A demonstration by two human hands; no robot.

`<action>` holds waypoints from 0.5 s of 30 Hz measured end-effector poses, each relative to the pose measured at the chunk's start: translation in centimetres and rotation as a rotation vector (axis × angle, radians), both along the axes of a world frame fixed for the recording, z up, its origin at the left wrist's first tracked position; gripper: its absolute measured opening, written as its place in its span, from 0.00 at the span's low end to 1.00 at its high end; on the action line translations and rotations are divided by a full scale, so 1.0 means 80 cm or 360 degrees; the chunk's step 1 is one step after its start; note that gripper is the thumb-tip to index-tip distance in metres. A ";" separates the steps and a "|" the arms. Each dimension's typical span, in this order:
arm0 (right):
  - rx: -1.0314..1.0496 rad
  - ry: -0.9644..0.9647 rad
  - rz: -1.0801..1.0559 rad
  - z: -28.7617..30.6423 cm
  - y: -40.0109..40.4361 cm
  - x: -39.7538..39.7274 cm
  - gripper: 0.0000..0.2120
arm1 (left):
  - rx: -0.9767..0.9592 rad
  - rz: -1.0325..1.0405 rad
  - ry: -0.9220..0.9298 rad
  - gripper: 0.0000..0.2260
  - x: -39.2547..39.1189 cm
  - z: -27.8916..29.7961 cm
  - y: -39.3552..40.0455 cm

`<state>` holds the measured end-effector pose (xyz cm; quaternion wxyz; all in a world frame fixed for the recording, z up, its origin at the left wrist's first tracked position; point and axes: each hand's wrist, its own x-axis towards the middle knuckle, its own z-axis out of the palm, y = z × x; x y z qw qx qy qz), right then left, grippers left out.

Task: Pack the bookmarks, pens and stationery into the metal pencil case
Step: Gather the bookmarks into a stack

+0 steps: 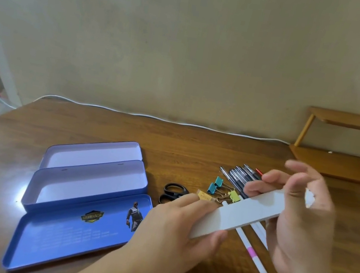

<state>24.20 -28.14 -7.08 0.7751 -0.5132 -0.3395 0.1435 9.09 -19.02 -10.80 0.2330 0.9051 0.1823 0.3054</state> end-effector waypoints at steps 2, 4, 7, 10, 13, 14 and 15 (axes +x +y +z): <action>0.0069 0.0219 0.0231 -0.007 0.006 0.001 0.41 | -0.0089 0.0052 -0.0136 0.16 0.003 -0.002 0.005; 0.0135 0.0515 0.0427 -0.010 0.010 0.001 0.40 | -0.0146 0.0122 -0.0269 0.13 0.005 -0.003 0.012; 0.0096 0.0706 0.0742 -0.017 0.011 -0.001 0.37 | -0.0210 0.0217 -0.0418 0.11 0.005 -0.003 0.021; -0.0108 0.0526 0.0789 -0.022 0.011 -0.005 0.28 | -0.0257 0.0211 -0.0438 0.11 0.001 -0.001 0.023; -0.0216 0.0258 0.0678 -0.021 0.010 -0.012 0.26 | -0.0210 0.0170 -0.0361 0.13 0.001 -0.001 0.020; -0.0209 0.0191 0.0665 -0.019 0.008 -0.013 0.22 | -0.0201 0.0160 -0.0350 0.13 0.001 -0.001 0.018; -0.0188 0.0149 0.0652 -0.016 0.007 -0.016 0.18 | -0.0199 0.0142 -0.0344 0.13 0.001 -0.001 0.017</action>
